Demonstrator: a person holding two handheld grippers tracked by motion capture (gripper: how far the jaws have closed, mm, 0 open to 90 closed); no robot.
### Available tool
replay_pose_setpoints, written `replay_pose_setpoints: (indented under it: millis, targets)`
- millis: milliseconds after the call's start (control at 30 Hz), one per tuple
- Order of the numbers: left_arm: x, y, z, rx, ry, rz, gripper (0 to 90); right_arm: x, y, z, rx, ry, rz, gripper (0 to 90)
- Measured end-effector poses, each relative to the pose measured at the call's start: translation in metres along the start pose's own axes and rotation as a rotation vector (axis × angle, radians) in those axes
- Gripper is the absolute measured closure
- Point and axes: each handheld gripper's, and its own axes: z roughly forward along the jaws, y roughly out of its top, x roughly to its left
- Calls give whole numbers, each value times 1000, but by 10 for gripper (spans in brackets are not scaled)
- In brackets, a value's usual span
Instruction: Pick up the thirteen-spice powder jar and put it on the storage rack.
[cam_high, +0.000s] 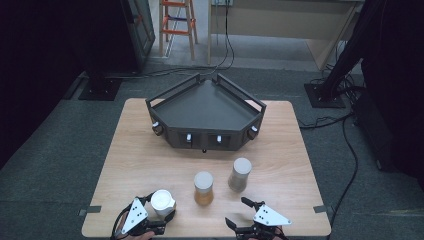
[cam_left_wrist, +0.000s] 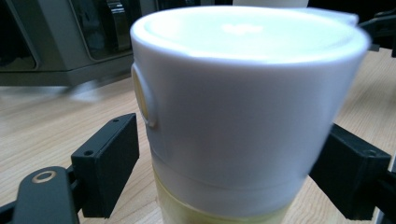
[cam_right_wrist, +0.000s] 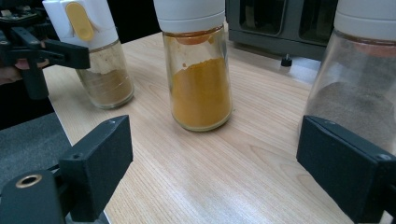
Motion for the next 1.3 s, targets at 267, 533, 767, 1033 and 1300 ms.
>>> replay_pose_setpoints:
  millis: [267, 533, 767, 1033, 1300]
  targets:
    - [3, 0, 4, 8, -20, 2, 296, 0, 0, 0, -1, 1, 4, 105]
    - [-1, 0, 3, 0, 0, -1, 300, 0, 0, 0, -2, 1, 4, 105]
    - [1, 7, 1, -8, 5, -23, 300, 0, 0, 0, -1, 0, 3, 105]
    - [7, 20, 5, 3, 8, -29, 301, 0, 0, 0, -2, 2, 4, 105]
    - [10, 33, 11, 1, 0, -31, 301, 0, 1, 0, 0, 4, 3, 105]
